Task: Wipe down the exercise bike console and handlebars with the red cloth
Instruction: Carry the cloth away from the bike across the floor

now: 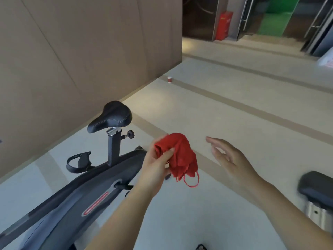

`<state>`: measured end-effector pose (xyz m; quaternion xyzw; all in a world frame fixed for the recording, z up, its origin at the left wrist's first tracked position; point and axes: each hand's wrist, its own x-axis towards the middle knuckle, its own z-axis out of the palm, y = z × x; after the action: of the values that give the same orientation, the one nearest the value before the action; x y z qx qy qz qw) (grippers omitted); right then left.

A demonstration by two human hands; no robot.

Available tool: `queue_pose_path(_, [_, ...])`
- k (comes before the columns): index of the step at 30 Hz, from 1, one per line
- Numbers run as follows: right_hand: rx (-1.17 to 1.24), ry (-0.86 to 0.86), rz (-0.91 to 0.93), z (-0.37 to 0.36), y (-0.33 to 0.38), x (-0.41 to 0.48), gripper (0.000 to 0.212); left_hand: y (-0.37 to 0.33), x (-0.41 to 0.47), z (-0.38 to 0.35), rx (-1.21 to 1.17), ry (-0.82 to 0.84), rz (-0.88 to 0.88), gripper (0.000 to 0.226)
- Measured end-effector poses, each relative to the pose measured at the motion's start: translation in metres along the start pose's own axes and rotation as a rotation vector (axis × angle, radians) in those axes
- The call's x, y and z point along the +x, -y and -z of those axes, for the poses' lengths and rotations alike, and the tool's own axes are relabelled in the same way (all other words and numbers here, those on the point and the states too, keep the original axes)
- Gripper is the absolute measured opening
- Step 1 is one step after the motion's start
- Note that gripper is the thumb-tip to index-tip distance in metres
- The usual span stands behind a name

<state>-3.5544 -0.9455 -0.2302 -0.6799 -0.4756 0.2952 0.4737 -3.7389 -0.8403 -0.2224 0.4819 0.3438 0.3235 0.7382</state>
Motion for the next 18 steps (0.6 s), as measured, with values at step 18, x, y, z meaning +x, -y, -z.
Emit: queue_pose_path(18, [-0.166, -0.008, -0.111, 0.113, -0.127, 0.177, 0.051, 0.079, 0.237, -0.117, 0.693, 0.167, -0.186, 0.04])
